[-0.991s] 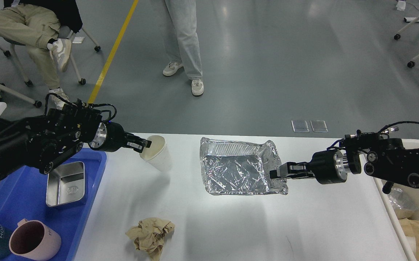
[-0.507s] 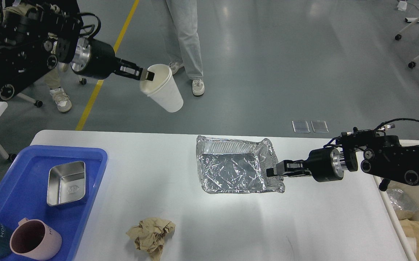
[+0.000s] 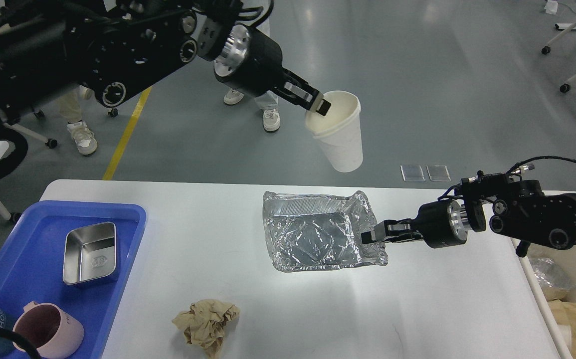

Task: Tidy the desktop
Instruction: 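Lift the paper cup with the left gripper over the foil tray, then lower the paper cup into the foil tray and open the left gripper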

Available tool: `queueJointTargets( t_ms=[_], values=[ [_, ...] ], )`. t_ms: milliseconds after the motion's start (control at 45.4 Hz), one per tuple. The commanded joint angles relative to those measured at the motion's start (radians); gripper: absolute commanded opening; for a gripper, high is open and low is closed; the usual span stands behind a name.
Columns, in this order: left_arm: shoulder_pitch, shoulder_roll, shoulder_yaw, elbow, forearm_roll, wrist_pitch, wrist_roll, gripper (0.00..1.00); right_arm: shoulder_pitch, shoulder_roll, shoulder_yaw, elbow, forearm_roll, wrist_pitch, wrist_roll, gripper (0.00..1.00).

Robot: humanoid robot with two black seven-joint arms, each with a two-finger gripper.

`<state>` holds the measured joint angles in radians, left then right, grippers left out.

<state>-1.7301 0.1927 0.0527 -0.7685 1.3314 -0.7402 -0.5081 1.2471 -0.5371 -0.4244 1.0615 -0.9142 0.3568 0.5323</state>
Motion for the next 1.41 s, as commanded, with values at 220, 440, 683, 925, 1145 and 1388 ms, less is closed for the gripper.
queueJointTargets(
  t_ms=[220,440,683,925,1145,1388],
  values=[
    [-0.019,-0.118,0.039,0.0,0.003,-0.015,-0.001,0.01,0.014,0.011,-0.016,-0.002,0.001,-0.001,0.0,0.0],
    [-0.019,-0.144,0.056,-0.009,0.011,-0.05,0.002,0.02,0.005,0.012,-0.017,-0.02,0.001,-0.001,-0.002,0.0],
    [-0.022,-0.148,0.127,-0.023,0.014,-0.057,0.002,0.02,0.008,0.011,-0.059,-0.063,0.001,-0.001,-0.003,0.0],
    [-0.023,-0.148,0.187,-0.028,0.017,-0.051,0.008,0.03,0.015,0.008,-0.093,-0.087,0.0,0.001,-0.002,0.0],
    [-0.008,-0.157,0.188,-0.026,0.02,-0.025,0.017,0.04,0.034,0.003,-0.094,-0.081,0.001,0.001,-0.002,0.0],
    [0.015,-0.2,0.216,-0.018,0.025,0.031,0.033,0.06,0.055,0.005,-0.091,-0.077,0.003,0.007,-0.002,0.0]
  ],
)
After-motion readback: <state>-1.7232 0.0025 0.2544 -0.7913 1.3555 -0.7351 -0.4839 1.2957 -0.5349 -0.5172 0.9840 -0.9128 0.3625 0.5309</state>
